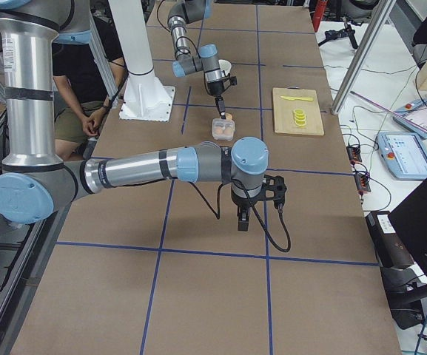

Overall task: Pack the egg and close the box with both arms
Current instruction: 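Lower the egg into an empty carton cup and open the left gripper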

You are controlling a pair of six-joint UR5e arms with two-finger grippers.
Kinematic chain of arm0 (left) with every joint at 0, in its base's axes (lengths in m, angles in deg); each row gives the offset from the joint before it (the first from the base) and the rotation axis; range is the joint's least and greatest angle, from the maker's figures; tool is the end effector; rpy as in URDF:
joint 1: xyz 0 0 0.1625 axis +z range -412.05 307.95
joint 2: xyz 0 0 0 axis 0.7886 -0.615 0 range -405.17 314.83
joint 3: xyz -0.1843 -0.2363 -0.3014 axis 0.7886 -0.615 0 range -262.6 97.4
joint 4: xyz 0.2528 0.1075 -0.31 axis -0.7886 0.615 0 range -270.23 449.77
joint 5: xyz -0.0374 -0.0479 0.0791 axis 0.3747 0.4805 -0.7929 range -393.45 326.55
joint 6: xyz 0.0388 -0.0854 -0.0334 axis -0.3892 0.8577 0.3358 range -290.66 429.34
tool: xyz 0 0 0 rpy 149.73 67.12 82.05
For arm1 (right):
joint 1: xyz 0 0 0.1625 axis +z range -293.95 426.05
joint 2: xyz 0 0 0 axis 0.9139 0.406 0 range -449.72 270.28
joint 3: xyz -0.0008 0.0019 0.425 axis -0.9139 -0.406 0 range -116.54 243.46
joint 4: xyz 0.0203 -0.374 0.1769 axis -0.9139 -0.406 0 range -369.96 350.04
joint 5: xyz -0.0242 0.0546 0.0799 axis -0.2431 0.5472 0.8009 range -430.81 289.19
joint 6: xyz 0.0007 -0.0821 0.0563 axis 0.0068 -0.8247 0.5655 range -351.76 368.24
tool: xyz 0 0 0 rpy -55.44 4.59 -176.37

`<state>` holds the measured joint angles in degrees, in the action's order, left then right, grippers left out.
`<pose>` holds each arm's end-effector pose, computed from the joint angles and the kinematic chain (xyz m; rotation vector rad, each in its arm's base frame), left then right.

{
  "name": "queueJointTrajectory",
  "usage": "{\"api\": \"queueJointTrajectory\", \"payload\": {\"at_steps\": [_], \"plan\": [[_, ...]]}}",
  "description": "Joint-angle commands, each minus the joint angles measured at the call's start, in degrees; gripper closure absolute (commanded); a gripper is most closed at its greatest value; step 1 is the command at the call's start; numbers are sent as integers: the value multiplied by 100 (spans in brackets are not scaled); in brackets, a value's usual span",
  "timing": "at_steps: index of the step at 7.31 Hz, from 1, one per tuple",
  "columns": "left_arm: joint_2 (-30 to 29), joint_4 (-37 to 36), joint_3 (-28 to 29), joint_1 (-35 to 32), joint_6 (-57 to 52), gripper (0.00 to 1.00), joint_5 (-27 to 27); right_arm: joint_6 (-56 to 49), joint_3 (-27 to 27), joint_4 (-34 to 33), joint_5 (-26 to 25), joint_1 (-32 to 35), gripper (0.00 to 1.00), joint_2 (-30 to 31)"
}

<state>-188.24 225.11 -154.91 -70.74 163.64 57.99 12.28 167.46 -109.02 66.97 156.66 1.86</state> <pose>0.6912 -0.3718 0.1084 0.1567 1.4074 -0.3147 0.0645 -0.4741 0.5640 0.0302 -0.8352 0.0520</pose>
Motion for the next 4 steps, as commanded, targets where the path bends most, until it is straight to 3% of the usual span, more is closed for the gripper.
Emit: {"api": "queueJointTrajectory", "payload": {"at_steps": [1,2,4], "plan": [[-19,18,-46,-21,-147,0,31,17,32,0,21,0,0,-9],[-11,-8,-185,-73,-261,0,67,17,50,0,64,0,0,-17],[296,-541,-773,-476,-551,0,1168,252,85,331,117,-253,1,-88]]}}
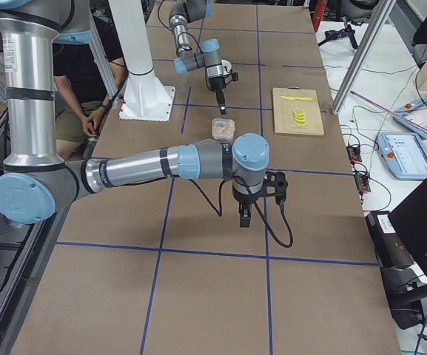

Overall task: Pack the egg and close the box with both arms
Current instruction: 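Lower the egg into an empty carton cup and open the left gripper, then withdraw the left arm away while the right arm reaches toward the carton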

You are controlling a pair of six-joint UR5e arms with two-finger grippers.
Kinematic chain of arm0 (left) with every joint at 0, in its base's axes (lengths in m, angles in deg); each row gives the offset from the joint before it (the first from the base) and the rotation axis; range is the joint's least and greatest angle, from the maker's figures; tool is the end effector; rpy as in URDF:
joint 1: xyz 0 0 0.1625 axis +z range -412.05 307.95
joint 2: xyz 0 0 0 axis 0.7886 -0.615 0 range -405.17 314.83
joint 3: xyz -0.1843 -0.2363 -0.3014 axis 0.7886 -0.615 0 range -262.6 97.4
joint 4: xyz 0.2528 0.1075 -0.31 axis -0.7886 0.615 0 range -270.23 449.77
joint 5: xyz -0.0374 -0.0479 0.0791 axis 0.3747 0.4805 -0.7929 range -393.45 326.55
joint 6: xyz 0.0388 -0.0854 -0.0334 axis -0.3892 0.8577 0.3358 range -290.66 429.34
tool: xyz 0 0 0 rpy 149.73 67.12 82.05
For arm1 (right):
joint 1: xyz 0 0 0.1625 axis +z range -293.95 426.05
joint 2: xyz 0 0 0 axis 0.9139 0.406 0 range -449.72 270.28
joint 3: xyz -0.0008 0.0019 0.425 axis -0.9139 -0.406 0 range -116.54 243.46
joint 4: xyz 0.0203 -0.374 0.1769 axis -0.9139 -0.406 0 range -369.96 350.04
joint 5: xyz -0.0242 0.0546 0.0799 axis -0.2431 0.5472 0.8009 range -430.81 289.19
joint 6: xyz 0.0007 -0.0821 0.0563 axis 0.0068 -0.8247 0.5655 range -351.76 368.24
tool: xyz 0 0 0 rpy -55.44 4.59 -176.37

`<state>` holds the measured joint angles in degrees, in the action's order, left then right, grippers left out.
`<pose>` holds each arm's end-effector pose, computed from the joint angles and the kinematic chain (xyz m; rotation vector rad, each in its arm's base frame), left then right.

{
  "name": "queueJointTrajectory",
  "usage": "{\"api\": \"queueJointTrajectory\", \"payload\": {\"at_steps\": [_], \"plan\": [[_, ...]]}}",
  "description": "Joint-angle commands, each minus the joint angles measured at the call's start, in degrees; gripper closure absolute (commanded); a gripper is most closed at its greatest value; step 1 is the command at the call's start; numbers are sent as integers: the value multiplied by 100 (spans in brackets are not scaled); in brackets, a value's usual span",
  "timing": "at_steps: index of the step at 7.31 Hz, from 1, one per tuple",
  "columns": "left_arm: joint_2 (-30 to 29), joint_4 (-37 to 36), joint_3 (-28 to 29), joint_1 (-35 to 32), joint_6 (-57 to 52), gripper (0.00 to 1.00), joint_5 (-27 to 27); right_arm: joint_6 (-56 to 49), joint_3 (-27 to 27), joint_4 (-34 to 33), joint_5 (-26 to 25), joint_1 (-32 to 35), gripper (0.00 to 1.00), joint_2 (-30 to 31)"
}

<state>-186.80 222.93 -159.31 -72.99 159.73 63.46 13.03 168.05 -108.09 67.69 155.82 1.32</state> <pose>0.6603 -0.3825 0.0990 0.1559 1.4186 -0.2214 0.0567 -0.4793 0.5518 0.0517 -0.8490 0.0348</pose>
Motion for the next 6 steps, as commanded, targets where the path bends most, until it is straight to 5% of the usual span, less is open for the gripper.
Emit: {"api": "queueJointTrajectory", "payload": {"at_steps": [1,3,4,6], "plan": [[336,-839,-754,-532,-370,0,967,1189,27,990,46,-537,1,-25],[924,-2061,-1824,-1094,-1221,0,1487,3527,27,2774,-24,-1467,1,-7],[1249,-2614,-2396,-1419,-1643,0,1724,4468,27,3469,-181,-1985,23,2],[1419,-3390,-2936,-2200,-2128,0,1954,5582,61,4273,-306,-2901,98,-16]]}}
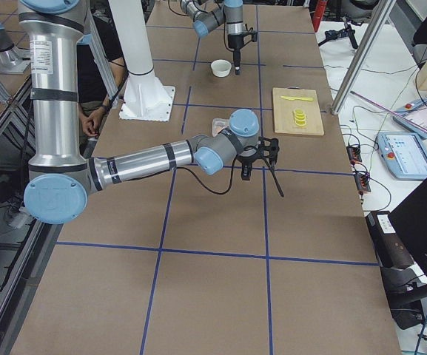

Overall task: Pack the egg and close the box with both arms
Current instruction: 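Withdraw the left arm away while the right arm reaches toward the carton, then push the clear carton lid down over the eggs with the right gripper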

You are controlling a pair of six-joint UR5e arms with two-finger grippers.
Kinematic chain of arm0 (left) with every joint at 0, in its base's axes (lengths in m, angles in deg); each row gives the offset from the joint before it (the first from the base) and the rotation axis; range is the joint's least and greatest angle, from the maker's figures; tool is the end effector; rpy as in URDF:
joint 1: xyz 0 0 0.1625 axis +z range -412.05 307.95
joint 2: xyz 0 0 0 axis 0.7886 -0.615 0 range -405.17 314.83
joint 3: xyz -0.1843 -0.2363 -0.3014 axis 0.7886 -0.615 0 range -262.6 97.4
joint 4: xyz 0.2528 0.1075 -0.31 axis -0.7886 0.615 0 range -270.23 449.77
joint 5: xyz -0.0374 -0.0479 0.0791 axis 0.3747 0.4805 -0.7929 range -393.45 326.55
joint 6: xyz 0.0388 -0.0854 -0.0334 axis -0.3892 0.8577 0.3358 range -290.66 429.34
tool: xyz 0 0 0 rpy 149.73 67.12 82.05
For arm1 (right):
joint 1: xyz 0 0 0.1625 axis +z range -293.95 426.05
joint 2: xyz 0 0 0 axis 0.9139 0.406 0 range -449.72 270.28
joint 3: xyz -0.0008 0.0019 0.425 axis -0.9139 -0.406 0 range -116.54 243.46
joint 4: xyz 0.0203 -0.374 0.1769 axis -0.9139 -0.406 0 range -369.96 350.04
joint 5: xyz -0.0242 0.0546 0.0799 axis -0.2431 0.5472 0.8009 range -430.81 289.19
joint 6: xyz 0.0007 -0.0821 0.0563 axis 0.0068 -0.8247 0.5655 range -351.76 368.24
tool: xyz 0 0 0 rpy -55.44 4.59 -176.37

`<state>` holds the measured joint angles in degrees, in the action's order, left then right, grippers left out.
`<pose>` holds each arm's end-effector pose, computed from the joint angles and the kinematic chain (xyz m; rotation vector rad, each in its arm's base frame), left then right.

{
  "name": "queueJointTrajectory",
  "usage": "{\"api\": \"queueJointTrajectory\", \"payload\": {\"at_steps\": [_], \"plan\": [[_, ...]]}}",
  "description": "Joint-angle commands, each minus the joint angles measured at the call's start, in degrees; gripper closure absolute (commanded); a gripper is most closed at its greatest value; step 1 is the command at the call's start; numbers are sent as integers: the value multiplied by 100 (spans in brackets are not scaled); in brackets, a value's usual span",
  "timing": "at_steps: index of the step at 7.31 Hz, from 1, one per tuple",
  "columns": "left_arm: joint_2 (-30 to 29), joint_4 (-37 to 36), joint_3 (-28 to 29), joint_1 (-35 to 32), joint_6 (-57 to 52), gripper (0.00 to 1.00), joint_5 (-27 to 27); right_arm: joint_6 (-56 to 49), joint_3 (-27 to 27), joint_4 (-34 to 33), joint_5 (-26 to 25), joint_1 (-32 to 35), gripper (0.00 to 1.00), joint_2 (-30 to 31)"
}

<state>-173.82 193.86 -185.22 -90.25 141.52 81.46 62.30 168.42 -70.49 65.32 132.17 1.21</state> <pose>0.4422 -0.4642 0.1355 0.1854 1.1686 -0.0654 -0.1436 -0.4761 0.4738 0.0758 -1.0429 0.1726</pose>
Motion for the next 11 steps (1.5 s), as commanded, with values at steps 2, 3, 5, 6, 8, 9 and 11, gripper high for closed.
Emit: {"api": "queueJointTrajectory", "payload": {"at_steps": [2,3,5,6,8,9,11], "plan": [[112,-915,-443,-1161,-887,0,382,771,278,542,-96,-1230,100,-5],[120,-978,-443,-1372,-1133,0,418,781,358,542,-166,-1591,100,-40],[348,-979,-557,-1567,-1424,0,419,1707,298,515,-708,-2398,100,-669],[393,-979,-558,-1637,-1469,0,419,1782,115,472,-1138,-2768,100,-1151],[612,-970,-619,-1682,-1723,0,419,2168,-518,471,-1282,-3052,100,-2180],[682,-970,-628,-1691,-1829,0,428,2213,-598,410,-1335,-3097,100,-2489],[997,-952,-698,-1717,-2127,0,428,2231,-564,-246,-1309,-3115,57,-3122]]}}
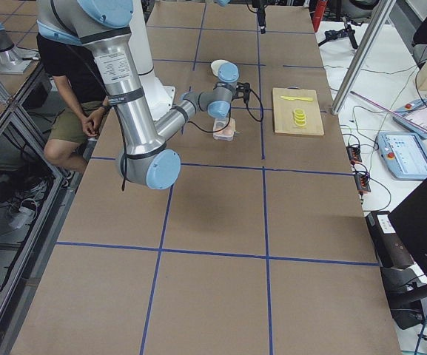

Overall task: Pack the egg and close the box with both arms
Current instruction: 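Push the clear carton lid down over the eggs with the right gripper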

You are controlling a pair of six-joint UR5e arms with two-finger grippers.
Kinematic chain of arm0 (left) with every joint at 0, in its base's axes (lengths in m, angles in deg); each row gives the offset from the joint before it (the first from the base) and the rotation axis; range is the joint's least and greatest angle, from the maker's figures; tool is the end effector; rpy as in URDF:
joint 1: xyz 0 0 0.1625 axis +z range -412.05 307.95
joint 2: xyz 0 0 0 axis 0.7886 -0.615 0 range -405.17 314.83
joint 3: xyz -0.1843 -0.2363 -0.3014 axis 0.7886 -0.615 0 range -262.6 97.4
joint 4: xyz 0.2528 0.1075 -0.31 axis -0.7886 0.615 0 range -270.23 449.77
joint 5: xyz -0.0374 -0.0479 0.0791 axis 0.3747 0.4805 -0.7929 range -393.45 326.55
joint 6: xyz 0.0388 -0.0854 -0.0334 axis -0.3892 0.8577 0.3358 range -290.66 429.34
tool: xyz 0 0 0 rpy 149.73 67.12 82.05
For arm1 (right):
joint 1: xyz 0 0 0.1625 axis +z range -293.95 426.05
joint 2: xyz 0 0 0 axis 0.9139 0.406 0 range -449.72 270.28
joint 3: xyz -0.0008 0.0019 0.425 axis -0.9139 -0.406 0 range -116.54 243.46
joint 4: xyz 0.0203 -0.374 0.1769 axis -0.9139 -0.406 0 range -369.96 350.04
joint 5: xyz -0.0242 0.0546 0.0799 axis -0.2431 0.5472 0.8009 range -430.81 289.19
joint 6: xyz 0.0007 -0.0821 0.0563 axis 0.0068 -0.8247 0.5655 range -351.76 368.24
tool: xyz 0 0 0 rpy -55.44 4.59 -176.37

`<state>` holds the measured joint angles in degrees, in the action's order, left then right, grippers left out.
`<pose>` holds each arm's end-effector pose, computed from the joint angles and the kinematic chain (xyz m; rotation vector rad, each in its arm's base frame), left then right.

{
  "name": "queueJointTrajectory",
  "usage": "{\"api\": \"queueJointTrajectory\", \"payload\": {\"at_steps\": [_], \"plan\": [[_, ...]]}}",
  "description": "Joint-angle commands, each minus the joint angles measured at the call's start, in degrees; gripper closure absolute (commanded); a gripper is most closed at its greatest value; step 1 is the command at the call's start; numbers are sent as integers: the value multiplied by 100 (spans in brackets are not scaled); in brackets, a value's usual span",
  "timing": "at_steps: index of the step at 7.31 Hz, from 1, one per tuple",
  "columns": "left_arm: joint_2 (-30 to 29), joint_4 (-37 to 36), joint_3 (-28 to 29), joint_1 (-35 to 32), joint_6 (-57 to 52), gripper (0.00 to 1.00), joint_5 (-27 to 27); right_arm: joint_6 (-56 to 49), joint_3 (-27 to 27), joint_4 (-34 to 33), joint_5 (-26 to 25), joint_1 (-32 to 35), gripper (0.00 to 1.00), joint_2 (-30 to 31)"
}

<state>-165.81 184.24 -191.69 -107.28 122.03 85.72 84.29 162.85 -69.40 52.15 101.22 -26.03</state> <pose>0.2721 -0.5404 0.1989 0.3424 0.9765 -0.0437 -0.4641 -0.4237 0.2570 0.0036 -1.2263 -0.0096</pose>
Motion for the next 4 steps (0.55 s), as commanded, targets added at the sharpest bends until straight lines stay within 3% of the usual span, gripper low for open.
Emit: {"api": "queueJointTrajectory", "payload": {"at_steps": [1,2,4], "plan": [[416,10,-77,-163,-450,0,1,137,150,-645,-27,-11,1,-592],[636,1,-95,-338,-818,0,1,199,404,-1004,-218,119,0,-594],[1137,1,-69,-602,-2037,0,1,16,914,-2424,-255,785,0,-489]]}}
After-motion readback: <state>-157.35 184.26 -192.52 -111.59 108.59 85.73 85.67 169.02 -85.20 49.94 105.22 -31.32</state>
